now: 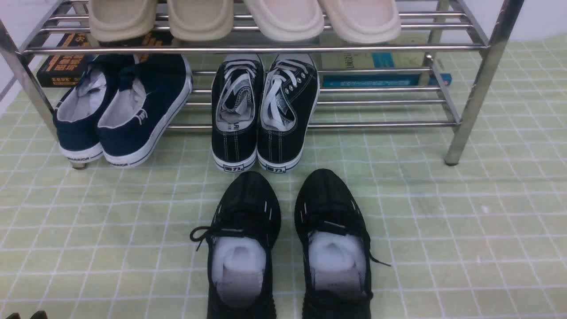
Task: Take the shoes off the shelf with your hand from the green coffee tablecloth.
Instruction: 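Grasp a shoe standing on the lower shelf of the shoe rack with the left gripper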
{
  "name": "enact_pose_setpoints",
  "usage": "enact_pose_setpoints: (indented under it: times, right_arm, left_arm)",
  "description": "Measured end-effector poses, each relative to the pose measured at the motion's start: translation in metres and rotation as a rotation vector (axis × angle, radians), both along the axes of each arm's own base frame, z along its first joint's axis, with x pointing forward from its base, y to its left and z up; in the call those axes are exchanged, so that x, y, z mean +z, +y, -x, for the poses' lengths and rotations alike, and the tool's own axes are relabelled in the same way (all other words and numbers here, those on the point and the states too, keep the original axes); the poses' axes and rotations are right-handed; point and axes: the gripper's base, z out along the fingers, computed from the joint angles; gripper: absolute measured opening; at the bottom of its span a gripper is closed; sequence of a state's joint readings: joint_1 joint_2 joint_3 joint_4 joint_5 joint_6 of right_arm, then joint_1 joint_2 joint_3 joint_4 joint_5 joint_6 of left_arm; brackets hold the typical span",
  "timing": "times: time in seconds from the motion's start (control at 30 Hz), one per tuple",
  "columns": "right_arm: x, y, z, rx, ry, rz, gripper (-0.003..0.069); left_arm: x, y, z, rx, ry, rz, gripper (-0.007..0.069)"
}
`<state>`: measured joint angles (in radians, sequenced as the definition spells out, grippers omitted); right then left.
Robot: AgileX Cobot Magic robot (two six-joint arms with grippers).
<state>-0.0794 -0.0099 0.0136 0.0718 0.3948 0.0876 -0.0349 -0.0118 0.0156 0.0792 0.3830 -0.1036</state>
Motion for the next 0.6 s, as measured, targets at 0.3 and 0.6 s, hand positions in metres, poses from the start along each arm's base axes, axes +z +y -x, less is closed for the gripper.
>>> enact_pose_setpoints:
  times: [0.3, 0.6]
  right_arm:
    - [0.0000, 0.0000, 0.0000, 0.000, 0.000, 0.000, 0.0172]
    - [0.0000, 0.0000, 0.0000, 0.000, 0.000, 0.000, 0.0186]
  left_arm:
    - [0.0000, 0.0000, 0.0000, 0.000, 0.000, 0.000, 0.0241]
    - [0.0000, 0.0000, 0.0000, 0.000, 0.000, 0.000, 0.0241]
